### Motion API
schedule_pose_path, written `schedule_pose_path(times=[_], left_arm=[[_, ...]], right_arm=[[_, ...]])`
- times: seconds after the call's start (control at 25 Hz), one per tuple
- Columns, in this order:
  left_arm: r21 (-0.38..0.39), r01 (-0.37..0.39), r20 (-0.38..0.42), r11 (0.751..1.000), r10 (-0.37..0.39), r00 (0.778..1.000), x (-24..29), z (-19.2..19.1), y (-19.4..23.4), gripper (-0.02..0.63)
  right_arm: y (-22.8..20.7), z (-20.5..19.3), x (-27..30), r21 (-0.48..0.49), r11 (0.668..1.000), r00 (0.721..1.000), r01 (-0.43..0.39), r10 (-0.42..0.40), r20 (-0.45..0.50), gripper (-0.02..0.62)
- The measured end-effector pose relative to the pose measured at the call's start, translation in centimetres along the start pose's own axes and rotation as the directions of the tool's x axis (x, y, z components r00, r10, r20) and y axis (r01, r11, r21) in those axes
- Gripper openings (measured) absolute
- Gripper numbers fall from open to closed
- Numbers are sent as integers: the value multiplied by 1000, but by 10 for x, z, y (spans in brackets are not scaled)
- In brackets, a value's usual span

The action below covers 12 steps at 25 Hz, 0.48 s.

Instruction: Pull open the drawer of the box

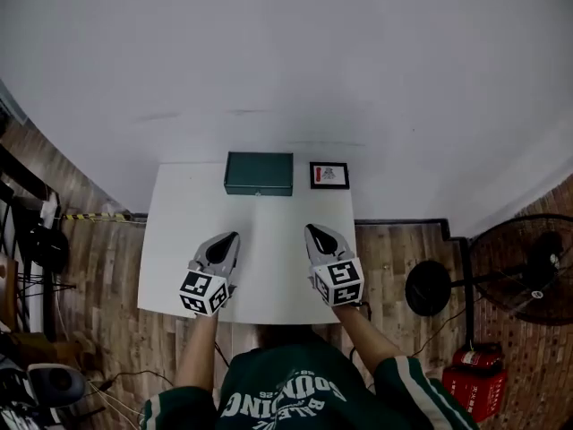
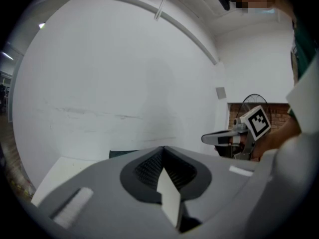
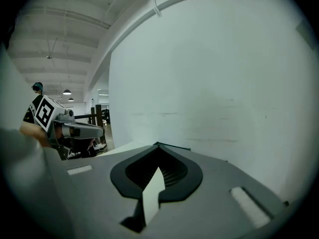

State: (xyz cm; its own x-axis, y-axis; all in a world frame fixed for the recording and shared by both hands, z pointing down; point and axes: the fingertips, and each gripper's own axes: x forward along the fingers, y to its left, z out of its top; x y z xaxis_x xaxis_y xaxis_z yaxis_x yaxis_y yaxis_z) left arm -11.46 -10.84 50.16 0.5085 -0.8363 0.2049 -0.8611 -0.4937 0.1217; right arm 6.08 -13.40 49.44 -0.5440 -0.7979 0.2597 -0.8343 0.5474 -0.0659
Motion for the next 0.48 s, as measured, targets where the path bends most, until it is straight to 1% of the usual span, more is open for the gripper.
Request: schedule_pose_path(times=[0.24,0.48], left_arm=[[-33,-16,-40,999,14,999,42,-5,14,52],[-53,-22,-86,998,18,996,68,-18,30,52]], right_arm=[[-20,-2,40,14,999,999,-41,41,-31,2],[-31,-8,61,35,998,997,-49,51,-52,2]])
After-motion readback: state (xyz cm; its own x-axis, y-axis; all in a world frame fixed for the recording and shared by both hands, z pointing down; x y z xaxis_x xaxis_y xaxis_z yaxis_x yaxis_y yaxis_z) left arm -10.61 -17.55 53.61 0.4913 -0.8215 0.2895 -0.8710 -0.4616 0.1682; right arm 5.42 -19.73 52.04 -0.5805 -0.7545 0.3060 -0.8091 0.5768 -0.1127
